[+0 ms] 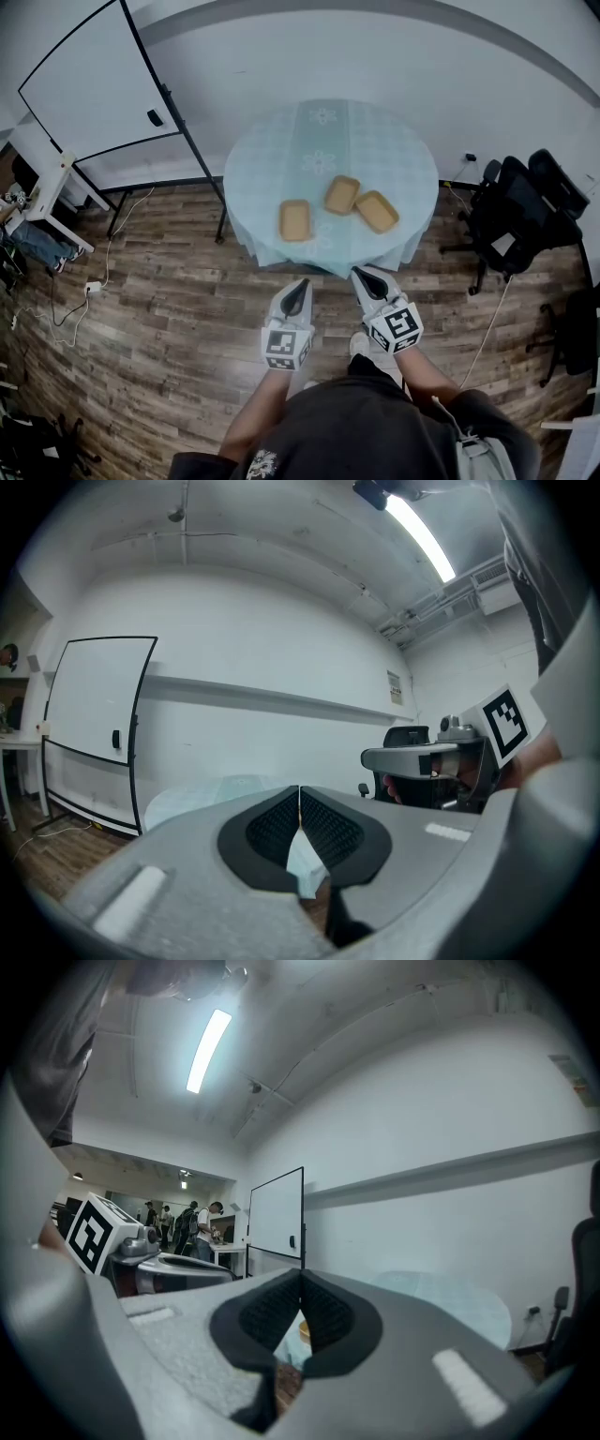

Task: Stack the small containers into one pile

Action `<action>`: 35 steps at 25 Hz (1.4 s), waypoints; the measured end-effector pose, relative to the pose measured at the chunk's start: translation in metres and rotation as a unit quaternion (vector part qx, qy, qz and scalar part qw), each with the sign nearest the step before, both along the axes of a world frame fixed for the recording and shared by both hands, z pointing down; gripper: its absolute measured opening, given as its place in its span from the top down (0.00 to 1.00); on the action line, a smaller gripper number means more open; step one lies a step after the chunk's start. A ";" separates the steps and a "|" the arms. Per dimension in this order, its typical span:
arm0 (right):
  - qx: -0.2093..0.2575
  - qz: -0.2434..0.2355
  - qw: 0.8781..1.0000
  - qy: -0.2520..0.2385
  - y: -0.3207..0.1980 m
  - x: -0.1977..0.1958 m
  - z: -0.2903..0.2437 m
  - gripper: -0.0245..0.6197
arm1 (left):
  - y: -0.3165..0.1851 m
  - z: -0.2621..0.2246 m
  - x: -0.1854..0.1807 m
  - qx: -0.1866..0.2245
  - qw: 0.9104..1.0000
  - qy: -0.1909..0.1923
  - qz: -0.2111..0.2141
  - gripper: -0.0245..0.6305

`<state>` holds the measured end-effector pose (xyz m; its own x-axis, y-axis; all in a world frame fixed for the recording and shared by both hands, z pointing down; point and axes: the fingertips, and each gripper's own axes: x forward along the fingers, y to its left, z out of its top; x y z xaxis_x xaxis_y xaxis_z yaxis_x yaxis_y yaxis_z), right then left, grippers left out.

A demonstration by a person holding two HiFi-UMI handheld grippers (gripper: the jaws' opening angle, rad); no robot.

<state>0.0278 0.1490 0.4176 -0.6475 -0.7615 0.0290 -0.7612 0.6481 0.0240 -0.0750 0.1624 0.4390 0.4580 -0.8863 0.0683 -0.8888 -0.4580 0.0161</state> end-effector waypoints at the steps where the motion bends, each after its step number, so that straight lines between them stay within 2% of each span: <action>1: 0.000 -0.001 1.000 -0.001 -0.008 0.004 0.001 0.96 | -0.007 -0.001 0.004 0.000 1.000 -0.002 -0.001 0.95; 20: -0.018 -0.037 0.999 -0.007 -0.159 0.081 0.019 0.96 | -0.149 0.018 0.079 -0.015 0.999 -0.022 -0.032 0.95; 30: -0.034 -0.062 0.997 -0.009 -0.195 0.119 0.046 0.96 | -0.182 0.033 0.104 -0.026 0.997 -0.039 -0.066 0.95; 35: -0.043 -0.064 0.997 -0.010 -0.206 0.128 0.053 0.96 | -0.190 0.041 0.112 -0.036 0.996 -0.042 -0.068 0.95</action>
<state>0.1559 -0.0570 0.4708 -0.7400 -0.6682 0.0768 -0.6722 0.7387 -0.0490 0.0374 -0.0279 0.4804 0.3239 -0.9313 0.1664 -0.9422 -0.3334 -0.0317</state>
